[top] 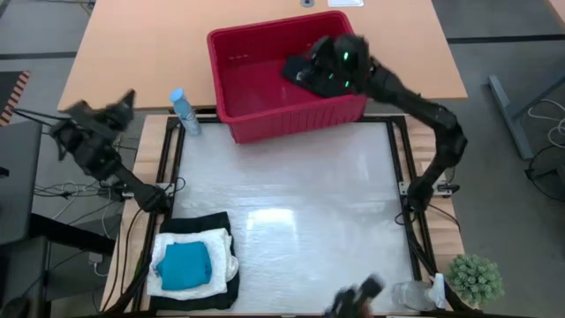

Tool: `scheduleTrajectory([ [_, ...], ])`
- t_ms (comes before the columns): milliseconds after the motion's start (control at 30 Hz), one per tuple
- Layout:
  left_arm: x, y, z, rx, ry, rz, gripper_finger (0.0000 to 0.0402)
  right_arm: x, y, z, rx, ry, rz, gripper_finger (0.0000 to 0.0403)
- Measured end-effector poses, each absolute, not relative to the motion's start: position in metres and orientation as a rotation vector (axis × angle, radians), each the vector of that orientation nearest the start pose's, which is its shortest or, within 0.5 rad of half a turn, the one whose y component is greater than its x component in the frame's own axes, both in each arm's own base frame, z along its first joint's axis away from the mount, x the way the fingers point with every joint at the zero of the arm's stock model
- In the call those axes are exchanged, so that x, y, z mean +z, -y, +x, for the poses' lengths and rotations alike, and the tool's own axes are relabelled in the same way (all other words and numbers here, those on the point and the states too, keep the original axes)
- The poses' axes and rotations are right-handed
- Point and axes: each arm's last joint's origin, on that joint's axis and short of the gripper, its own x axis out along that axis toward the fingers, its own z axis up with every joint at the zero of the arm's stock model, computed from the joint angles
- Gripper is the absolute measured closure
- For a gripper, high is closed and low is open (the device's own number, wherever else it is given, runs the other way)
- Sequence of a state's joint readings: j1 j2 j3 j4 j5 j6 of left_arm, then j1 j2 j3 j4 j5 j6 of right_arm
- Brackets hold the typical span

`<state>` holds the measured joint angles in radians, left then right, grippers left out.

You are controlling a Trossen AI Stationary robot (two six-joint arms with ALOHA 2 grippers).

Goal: Fold Laundry from Bin
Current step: Fold the gray shorts from the red bin

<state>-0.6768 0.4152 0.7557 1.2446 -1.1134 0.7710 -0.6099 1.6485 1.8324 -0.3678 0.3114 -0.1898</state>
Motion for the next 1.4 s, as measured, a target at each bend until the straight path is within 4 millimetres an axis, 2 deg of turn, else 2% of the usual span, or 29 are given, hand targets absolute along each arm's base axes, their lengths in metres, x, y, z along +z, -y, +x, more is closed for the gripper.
scheduleTrajectory([
  [100,0.451,-0.028,0.005,0.676,0.781,-0.428,0.0365,0.436,0.259,0.272,-0.993,-0.398,-0.149,0.0376],
  [200,0.469,-0.026,0.007,0.708,0.778,-0.358,0.0365,0.407,0.293,0.260,-1.019,-0.550,-0.115,0.0376],
  [367,0.498,-0.022,0.013,0.793,0.699,-0.323,0.0365,0.350,0.325,0.264,-0.981,-0.807,-0.037,0.0383],
  [467,0.513,-0.018,0.020,0.865,0.683,-0.295,0.0365,0.322,0.332,0.276,-0.921,-0.919,-0.049,0.0384],
  [633,0.542,-0.011,0.038,1.012,0.647,-0.264,0.0369,0.299,0.327,0.302,-0.836,-0.973,-0.111,0.0382],
  [733,0.573,-0.012,0.039,1.070,0.486,-0.212,0.0388,0.292,0.319,0.316,-0.775,-1.002,-0.168,0.0381],
  [833,0.603,-0.014,0.036,1.053,0.282,-0.122,0.0399,0.292,0.310,0.326,-0.724,-1.005,-0.225,0.0381],
  [900,0.617,-0.016,0.031,1.020,0.187,-0.050,0.0399,0.294,0.306,0.331,-0.701,-0.985,-0.256,0.0381],
  [1000,0.631,-0.016,0.027,0.872,0.221,0.029,0.0401,0.296,0.305,0.333,-0.688,-0.978,-0.288,0.0381],
  [1133,0.640,-0.006,0.029,0.394,0.401,0.204,0.0401,0.298,0.309,0.330,-0.706,-0.966,-0.289,0.0381],
  [1200,0.644,-0.004,0.023,0.138,0.508,0.193,0.0401,0.298,0.313,0.326,-0.718,-0.970,-0.283,0.0380],
  [1267,0.648,-0.006,0.016,-0.008,0.570,0.123,0.0401,0.298,0.316,0.323,-0.727,-0.971,-0.279,0.0380],
  [1400,0.641,-0.016,0.010,0.040,0.445,-0.082,0.0401,0.298,0.324,0.316,-0.749,-0.974,-0.270,0.0380],
])
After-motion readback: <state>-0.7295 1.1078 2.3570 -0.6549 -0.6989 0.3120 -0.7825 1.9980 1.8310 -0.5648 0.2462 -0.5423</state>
